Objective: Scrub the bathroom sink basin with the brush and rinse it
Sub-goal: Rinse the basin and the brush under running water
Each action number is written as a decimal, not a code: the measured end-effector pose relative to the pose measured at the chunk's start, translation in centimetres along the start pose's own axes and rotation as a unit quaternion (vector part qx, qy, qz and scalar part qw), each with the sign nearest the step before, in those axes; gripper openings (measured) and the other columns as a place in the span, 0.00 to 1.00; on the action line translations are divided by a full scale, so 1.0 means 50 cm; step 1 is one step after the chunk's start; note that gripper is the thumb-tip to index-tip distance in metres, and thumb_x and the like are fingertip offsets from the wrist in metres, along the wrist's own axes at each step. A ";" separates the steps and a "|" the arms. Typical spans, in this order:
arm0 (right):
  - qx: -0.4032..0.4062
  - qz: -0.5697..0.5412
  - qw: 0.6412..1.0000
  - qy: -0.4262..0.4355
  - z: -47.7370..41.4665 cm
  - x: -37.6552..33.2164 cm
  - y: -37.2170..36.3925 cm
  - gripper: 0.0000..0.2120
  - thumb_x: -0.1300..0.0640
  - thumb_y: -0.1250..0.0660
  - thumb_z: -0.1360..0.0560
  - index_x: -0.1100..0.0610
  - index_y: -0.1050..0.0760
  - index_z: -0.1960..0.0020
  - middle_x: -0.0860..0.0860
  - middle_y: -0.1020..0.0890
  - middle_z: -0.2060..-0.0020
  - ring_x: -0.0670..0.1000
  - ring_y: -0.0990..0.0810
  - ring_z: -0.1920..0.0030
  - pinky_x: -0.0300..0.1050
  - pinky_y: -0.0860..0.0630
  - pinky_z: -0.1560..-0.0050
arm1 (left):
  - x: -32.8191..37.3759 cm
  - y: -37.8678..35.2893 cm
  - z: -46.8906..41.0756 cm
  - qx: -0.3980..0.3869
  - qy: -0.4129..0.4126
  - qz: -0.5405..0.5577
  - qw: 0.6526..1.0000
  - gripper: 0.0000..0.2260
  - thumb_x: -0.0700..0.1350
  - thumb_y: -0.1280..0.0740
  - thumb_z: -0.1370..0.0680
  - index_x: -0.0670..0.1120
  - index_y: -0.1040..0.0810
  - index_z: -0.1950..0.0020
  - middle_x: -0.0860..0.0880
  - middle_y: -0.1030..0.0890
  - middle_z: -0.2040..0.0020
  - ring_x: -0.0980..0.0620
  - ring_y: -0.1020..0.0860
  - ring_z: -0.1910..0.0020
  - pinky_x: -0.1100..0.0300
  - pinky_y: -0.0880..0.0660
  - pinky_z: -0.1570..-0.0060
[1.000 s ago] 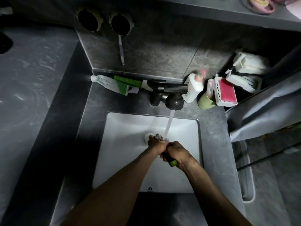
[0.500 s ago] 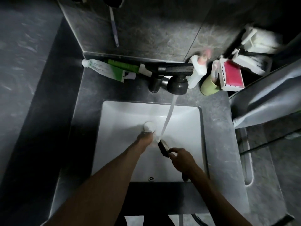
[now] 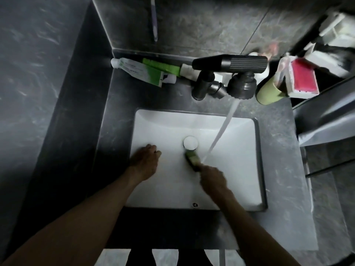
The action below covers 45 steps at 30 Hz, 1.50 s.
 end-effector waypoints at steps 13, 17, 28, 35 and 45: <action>-0.038 0.000 0.999 -0.004 0.006 0.047 0.028 0.20 0.53 0.40 0.22 0.41 0.28 0.32 0.53 0.20 0.42 0.56 0.20 0.44 0.45 0.24 0.48 | 0.084 -0.068 -0.084 -0.066 0.106 0.227 0.966 0.24 0.48 0.35 0.20 0.43 0.32 0.26 0.40 0.28 0.30 0.41 0.27 0.33 0.52 0.29 0.33; -0.006 0.020 1.000 -0.002 -0.006 0.073 0.032 0.18 0.54 0.41 0.22 0.47 0.25 0.34 0.54 0.19 0.42 0.56 0.19 0.46 0.47 0.24 0.46 | 0.109 -0.074 -0.147 -0.074 0.117 0.233 0.963 0.34 0.48 0.32 0.22 0.45 0.44 0.20 0.37 0.44 0.22 0.38 0.34 0.26 0.52 0.33 0.28; 0.034 -0.028 0.998 0.045 0.004 0.087 -0.001 0.19 0.56 0.40 0.21 0.42 0.26 0.33 0.49 0.17 0.49 0.50 0.18 0.55 0.42 0.21 0.57 | 0.188 -0.043 -0.254 0.015 -0.029 0.080 0.996 0.28 0.51 0.26 0.29 0.48 0.31 0.32 0.42 0.34 0.32 0.38 0.21 0.46 0.53 0.23 0.49; 0.024 -0.017 0.998 0.060 0.005 0.094 -0.015 0.16 0.54 0.40 0.21 0.43 0.27 0.35 0.46 0.19 0.52 0.46 0.20 0.58 0.41 0.21 0.57 | 0.190 0.025 -0.272 0.046 -0.017 0.170 0.984 0.29 0.56 0.31 0.25 0.44 0.31 0.28 0.42 0.27 0.32 0.41 0.27 0.37 0.52 0.28 0.40; 0.032 -0.022 0.993 0.108 -0.055 -0.075 -0.028 0.16 0.60 0.41 0.20 0.49 0.28 0.34 0.55 0.20 0.46 0.60 0.19 0.50 0.50 0.24 0.54 | -0.017 0.054 -0.105 0.118 0.178 0.217 0.953 0.31 0.53 0.32 0.22 0.41 0.37 0.24 0.35 0.34 0.27 0.34 0.30 0.32 0.46 0.31 0.35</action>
Point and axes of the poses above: each hand's wrist, its own z-axis away from the middle knuckle, its own y-axis out of the back of the hand, x = y × z, the point moved 10 cm from there along -z, towards the middle knuckle
